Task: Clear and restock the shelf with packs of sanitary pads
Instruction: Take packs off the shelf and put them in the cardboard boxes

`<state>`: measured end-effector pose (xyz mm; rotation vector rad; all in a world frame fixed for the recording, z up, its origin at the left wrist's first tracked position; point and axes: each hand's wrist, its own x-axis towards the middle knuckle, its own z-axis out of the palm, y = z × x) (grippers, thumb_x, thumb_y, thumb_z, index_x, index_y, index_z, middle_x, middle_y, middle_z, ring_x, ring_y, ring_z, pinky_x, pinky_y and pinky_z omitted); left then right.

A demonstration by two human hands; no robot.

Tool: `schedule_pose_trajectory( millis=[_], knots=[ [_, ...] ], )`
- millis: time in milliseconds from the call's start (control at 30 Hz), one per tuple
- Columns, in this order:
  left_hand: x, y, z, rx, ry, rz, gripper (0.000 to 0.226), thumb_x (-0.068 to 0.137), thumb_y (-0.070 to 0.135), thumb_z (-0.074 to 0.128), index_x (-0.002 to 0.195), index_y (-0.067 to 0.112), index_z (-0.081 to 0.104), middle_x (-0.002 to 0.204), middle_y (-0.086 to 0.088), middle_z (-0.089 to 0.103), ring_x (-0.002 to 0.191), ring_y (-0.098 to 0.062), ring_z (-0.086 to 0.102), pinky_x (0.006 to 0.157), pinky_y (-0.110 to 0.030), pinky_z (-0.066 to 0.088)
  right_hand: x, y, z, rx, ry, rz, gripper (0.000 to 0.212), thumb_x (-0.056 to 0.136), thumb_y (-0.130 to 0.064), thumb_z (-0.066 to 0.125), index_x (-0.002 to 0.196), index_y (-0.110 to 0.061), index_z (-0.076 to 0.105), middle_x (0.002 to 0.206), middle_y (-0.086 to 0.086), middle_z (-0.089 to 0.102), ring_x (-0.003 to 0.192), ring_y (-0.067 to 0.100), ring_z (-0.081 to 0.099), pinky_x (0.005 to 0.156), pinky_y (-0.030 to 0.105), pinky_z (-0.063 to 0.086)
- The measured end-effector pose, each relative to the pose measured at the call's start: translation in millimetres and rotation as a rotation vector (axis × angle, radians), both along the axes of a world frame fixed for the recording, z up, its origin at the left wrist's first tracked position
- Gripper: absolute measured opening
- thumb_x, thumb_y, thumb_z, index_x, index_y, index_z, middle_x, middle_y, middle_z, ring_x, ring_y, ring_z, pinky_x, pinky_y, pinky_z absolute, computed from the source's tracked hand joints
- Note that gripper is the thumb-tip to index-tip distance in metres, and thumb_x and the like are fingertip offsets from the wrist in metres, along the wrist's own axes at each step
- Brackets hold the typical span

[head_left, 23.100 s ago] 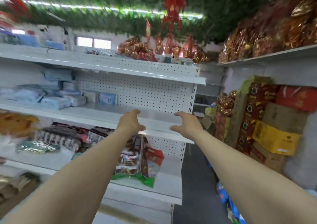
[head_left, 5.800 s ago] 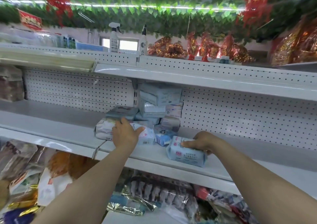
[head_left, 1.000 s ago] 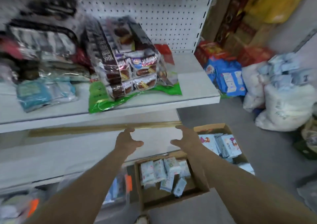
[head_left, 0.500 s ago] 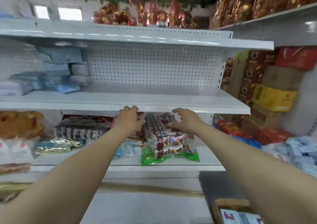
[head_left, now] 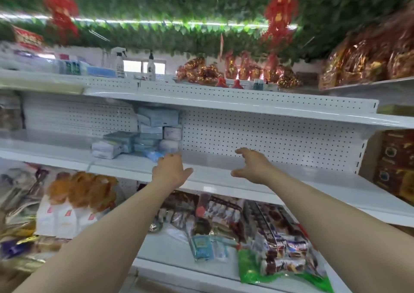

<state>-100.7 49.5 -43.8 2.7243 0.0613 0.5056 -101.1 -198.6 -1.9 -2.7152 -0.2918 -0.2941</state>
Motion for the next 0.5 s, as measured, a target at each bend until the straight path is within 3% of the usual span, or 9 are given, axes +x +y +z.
schedule_pose_trajectory(
  millis=[133, 300, 433, 500],
  knots=[
    [49, 70, -4, -0.050, 0.048, 0.035, 0.074, 0.094, 0.056, 0.055, 0.151, 0.015, 0.033, 0.151, -0.012, 0.038, 0.135, -0.035, 0.038, 0.104, -0.047, 0.043, 51, 64, -3, 0.037, 0.015, 0.005, 0.078, 0.088, -0.041, 0.075, 0.153, -0.020, 0.037, 0.150, 0.009, 0.046, 0.131, 0.026, 0.052, 0.102, 0.035, 0.045],
    [115, 163, -16, -0.120, 0.088, 0.042, 0.072, 0.089, 0.064, 0.057, 0.141, 0.016, 0.045, 0.144, -0.014, 0.046, 0.129, -0.035, 0.045, 0.101, -0.046, 0.045, 110, 139, -5, 0.074, 0.054, -0.013, 0.071, 0.093, -0.046, 0.067, 0.151, -0.016, 0.039, 0.150, 0.010, 0.047, 0.131, 0.027, 0.051, 0.102, 0.033, 0.042],
    [164, 218, -23, -0.164, 0.094, 0.031, 0.080, 0.090, 0.066, 0.054, 0.145, 0.008, 0.040, 0.148, -0.017, 0.045, 0.136, -0.034, 0.041, 0.104, -0.041, 0.040, 147, 187, -10, 0.143, 0.070, -0.052, 0.069, 0.094, -0.049, 0.064, 0.149, -0.012, 0.044, 0.153, 0.008, 0.045, 0.135, 0.025, 0.048, 0.104, 0.030, 0.039],
    [188, 235, -24, -0.203, 0.091, 0.028, 0.079, 0.089, 0.066, 0.056, 0.138, 0.005, 0.046, 0.144, -0.021, 0.047, 0.133, -0.036, 0.043, 0.100, -0.042, 0.043, 165, 208, -15, 0.190, 0.090, -0.070, 0.070, 0.094, -0.051, 0.064, 0.148, -0.012, 0.045, 0.153, 0.008, 0.045, 0.136, 0.025, 0.047, 0.104, 0.030, 0.039]
  ],
)
